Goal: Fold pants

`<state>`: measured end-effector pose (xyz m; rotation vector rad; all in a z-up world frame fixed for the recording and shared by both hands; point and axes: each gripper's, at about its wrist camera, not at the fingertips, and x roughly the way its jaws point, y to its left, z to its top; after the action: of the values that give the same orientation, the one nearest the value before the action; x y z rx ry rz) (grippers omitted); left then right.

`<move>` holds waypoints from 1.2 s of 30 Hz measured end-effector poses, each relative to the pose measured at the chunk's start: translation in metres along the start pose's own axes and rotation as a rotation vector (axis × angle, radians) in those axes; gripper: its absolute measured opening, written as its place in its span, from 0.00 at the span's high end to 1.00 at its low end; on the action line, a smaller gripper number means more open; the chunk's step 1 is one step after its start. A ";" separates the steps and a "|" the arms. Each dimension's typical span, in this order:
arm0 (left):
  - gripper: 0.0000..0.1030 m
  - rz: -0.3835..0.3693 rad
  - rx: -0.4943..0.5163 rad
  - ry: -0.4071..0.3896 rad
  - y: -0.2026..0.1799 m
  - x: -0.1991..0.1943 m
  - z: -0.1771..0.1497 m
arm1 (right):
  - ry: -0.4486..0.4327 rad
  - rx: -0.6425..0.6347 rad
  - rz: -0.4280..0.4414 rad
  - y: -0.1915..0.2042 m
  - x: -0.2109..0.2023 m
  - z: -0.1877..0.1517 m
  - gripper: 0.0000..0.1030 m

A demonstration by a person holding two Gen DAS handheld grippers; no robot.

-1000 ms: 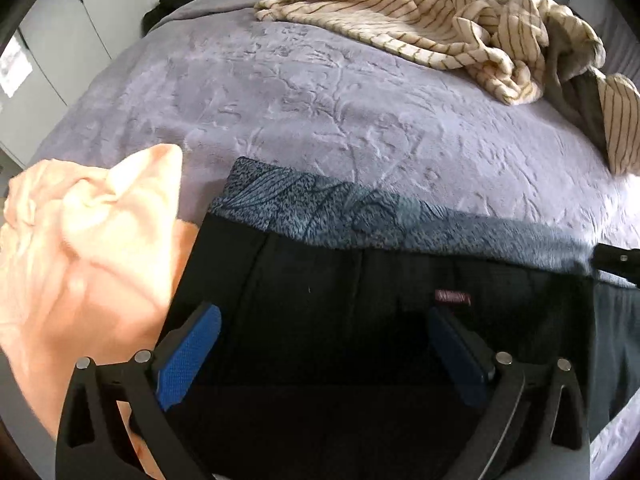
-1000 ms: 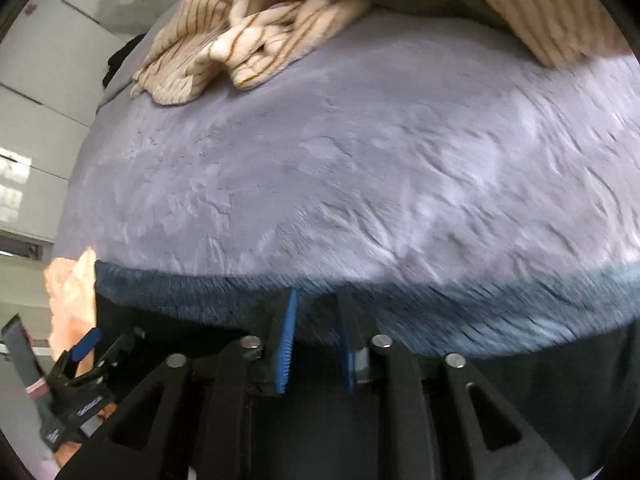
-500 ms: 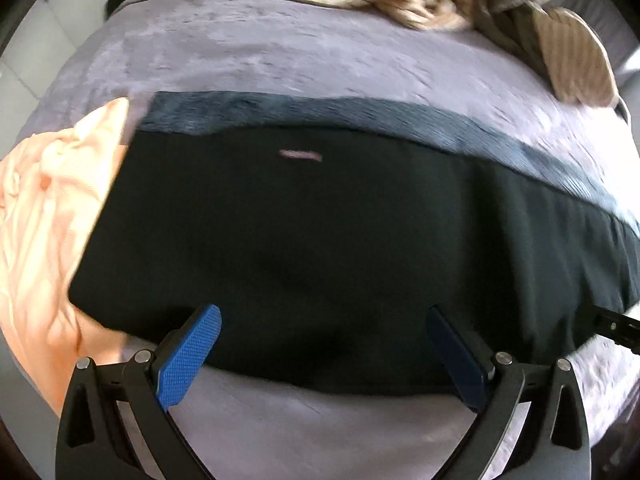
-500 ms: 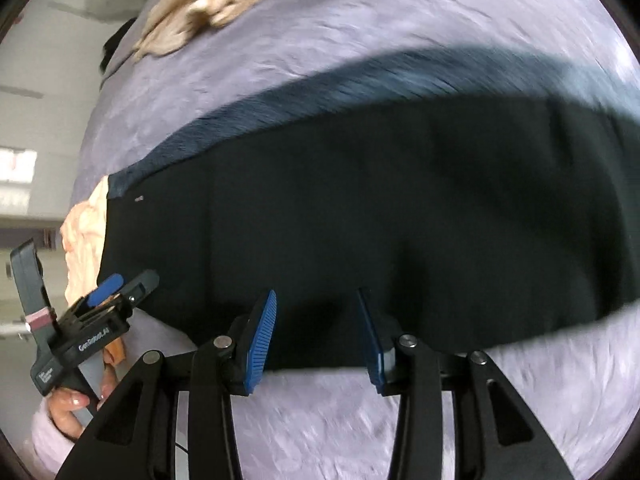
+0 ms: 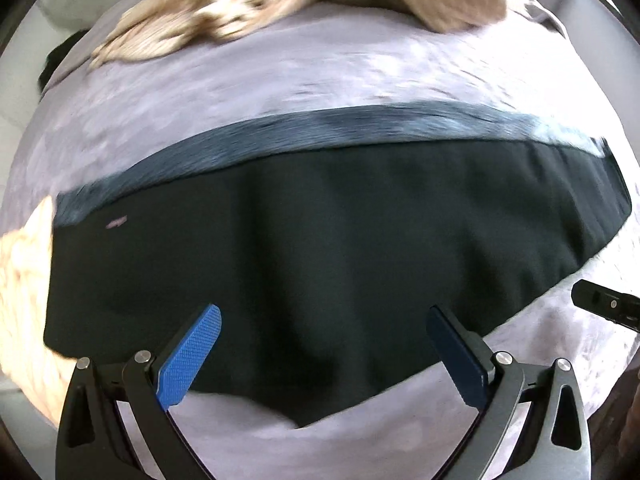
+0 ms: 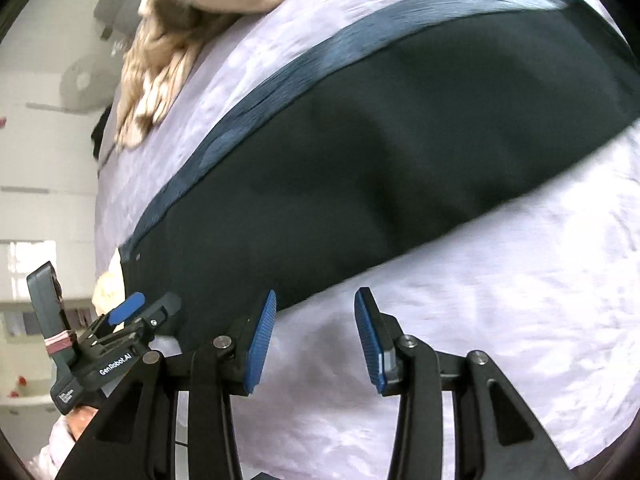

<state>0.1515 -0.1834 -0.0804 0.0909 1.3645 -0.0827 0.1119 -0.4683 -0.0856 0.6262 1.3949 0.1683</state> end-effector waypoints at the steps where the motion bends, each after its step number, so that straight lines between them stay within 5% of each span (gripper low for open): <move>1: 0.00 0.000 0.010 0.002 -0.008 0.001 0.003 | -0.007 0.013 0.004 -0.010 -0.005 0.002 0.56; 17: 0.00 -0.071 0.144 -0.018 -0.193 0.015 0.057 | -0.165 0.214 0.049 -0.157 -0.078 0.050 0.54; 26: 0.00 -0.040 0.126 0.064 -0.204 0.051 0.057 | -0.259 0.383 0.146 -0.216 -0.083 0.077 0.55; 28: 0.00 -0.036 0.138 0.064 -0.204 0.052 0.060 | -0.267 0.391 0.150 -0.220 -0.081 0.080 0.82; 29: 0.00 -0.035 0.140 0.065 -0.205 0.052 0.060 | -0.272 0.380 0.141 -0.218 -0.082 0.082 0.84; 36: 0.00 -0.016 0.135 0.060 -0.216 0.052 0.053 | -0.316 0.422 0.240 -0.233 -0.093 0.068 0.79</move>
<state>0.1898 -0.4044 -0.1242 0.1970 1.4186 -0.1867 0.1006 -0.7254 -0.1198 1.1219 1.0494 -0.0385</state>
